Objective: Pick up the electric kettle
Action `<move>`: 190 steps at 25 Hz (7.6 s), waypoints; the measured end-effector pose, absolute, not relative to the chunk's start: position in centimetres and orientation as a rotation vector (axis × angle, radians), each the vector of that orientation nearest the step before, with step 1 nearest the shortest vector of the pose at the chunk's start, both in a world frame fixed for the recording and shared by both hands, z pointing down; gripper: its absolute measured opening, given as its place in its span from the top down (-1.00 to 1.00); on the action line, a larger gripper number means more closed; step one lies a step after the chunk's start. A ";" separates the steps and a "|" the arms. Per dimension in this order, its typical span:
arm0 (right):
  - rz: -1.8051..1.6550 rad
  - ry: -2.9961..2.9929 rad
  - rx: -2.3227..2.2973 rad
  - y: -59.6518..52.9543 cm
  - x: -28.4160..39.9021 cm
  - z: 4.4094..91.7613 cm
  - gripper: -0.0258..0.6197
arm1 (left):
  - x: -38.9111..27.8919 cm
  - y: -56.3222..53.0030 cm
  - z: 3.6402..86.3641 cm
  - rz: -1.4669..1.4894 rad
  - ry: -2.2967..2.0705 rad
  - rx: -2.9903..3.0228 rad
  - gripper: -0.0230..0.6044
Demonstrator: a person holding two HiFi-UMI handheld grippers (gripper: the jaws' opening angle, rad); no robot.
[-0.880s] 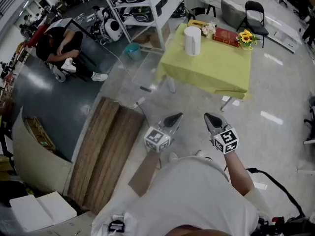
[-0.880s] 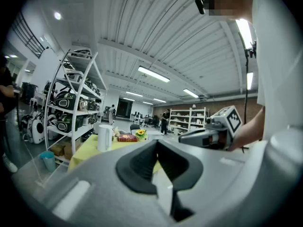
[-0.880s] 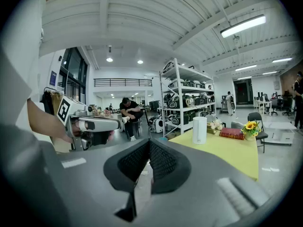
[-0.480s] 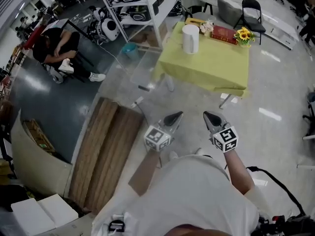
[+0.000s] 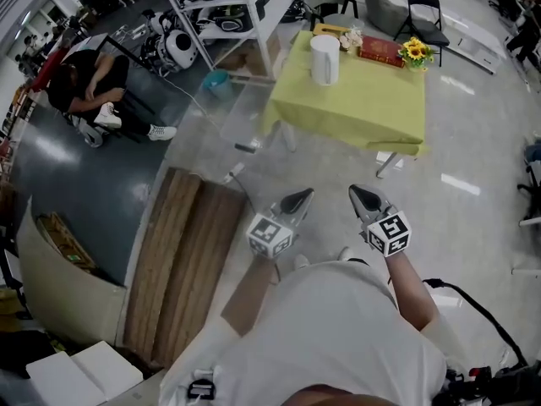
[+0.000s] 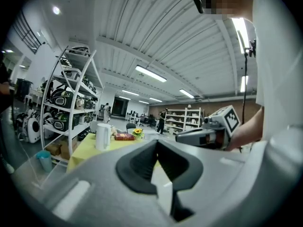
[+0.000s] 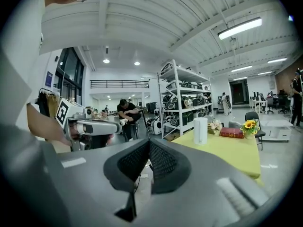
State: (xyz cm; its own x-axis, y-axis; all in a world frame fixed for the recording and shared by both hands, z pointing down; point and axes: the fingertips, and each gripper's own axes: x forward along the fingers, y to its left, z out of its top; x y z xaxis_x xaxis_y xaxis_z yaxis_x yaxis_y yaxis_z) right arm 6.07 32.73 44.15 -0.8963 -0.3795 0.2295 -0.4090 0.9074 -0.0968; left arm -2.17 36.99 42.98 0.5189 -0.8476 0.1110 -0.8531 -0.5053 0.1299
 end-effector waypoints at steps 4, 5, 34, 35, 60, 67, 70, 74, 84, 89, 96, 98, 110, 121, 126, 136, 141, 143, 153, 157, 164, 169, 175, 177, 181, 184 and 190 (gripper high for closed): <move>0.232 -2.864 0.663 33.3 5.3 44.2 0.91 | -3.2 37.9 42.8 0.059 -1.419 2.608 0.92; 0.239 -2.862 0.682 33.4 5.0 44.3 0.91 | -3.5 38.2 43.0 0.064 -1.414 2.614 0.92; 0.248 -2.804 0.708 32.6 0.5 45.7 0.91 | -9.1 37.1 45.1 0.063 -1.415 2.594 0.92; 0.245 -2.805 0.696 32.3 0.3 45.7 0.91 | -9.1 36.7 45.2 0.063 -1.414 2.589 0.92; 0.226 -2.825 0.496 13.5 -1.9 46.7 0.91 | -9.9 19.4 45.8 0.123 -1.507 2.503 0.92; 0.231 -2.817 0.441 8.3 -1.5 47.7 0.91 | -9.6 14.2 46.5 0.089 -1.558 2.471 0.92; 0.238 -2.811 0.422 6.9 -1.5 48.1 0.91 | -9.4 12.7 46.7 0.086 -1.560 2.461 0.92; 0.249 -2.804 0.402 5.3 -1.4 48.8 0.91 | -9.1 10.9 47.2 0.105 -1.560 2.458 0.92; 0.264 -2.799 0.377 3.7 -1.9 48.6 0.91 | -10.2 8.8 46.5 0.115 -1.567 2.452 0.92; 0.264 -2.803 0.392 2.2 -2.9 48.6 0.91 | -11.6 7.0 46.4 0.122 -1.552 2.460 0.92; 0.285 -2.803 0.466 -0.6 -4.8 48.7 0.91 | -14.1 3.5 46.9 0.125 -1.508 2.493 0.92; 0.293 -2.799 0.495 -1.7 -5.3 48.8 0.91 | -14.7 2.3 47.1 0.121 -1.486 2.507 0.92; 0.323 -2.734 0.681 -8.4 -9.1 50.2 0.91 | -19.9 -5.2 48.3 0.181 -1.388 2.575 0.92; 0.351 -2.665 0.889 -12.8 -11.9 50.3 0.91 | -22.5 -10.5 49.2 0.193 -1.130 2.679 0.92; 0.364 -2.638 0.981 -13.7 -12.6 50.4 0.91 | -22.9 -12.0 50.4 0.228 -1.017 2.727 0.92; 0.401 -2.590 1.057 -13.4 -12.1 51.2 0.91 | -21.3 -14.6 52.6 0.287 -0.917 2.767 0.92; 0.418 -2.574 1.057 -13.5 -10.7 52.1 0.91 | -20.0 -16.6 54.3 0.320 -0.940 2.762 0.92; 0.426 -2.565 1.055 -13.5 -10.0 52.3 0.91 | -19.4 -17.4 55.1 0.334 -0.948 2.751 0.82; 0.490 -2.532 1.047 -14.3 -6.3 52.9 0.91 | -15.6 -22.1 61.3 0.483 -0.953 2.729 0.48; 0.504 -2.521 1.010 -15.2 -5.9 53.4 0.91 | -14.5 -23.6 62.9 0.524 -0.962 2.719 0.40; 0.517 -2.536 0.949 -17.3 -6.0 54.0 0.91 | -12.6 -25.5 64.6 0.571 -0.966 2.740 0.31; 0.530 -2.545 0.914 -18.5 -6.0 54.3 0.91 | -11.0 -26.7 64.6 0.554 -0.960 2.792 0.31; 0.560 -2.544 0.883 -19.4 -5.9 54.8 0.91 | -8.8 -27.6 66.1 0.603 -0.893 2.844 0.36; 0.560 -2.549 0.877 -19.7 -5.6 55.1 0.91 | -8.4 -27.9 66.4 0.607 -0.898 2.852 0.42; 0.581 -2.543 0.878 -20.3 -5.1 55.5 0.91 | -8.5 -28.7 66.3 0.608 -0.974 2.849 0.70; 0.592 -2.541 0.878 -20.6 -4.7 55.8 0.91 | -8.7 -29.1 66.2 0.628 -1.026 2.847 0.87; 0.591 -2.539 0.868 -20.8 -4.2 56.2 0.91 | -8.9 -30.2 65.0 0.611 -1.055 2.831 0.88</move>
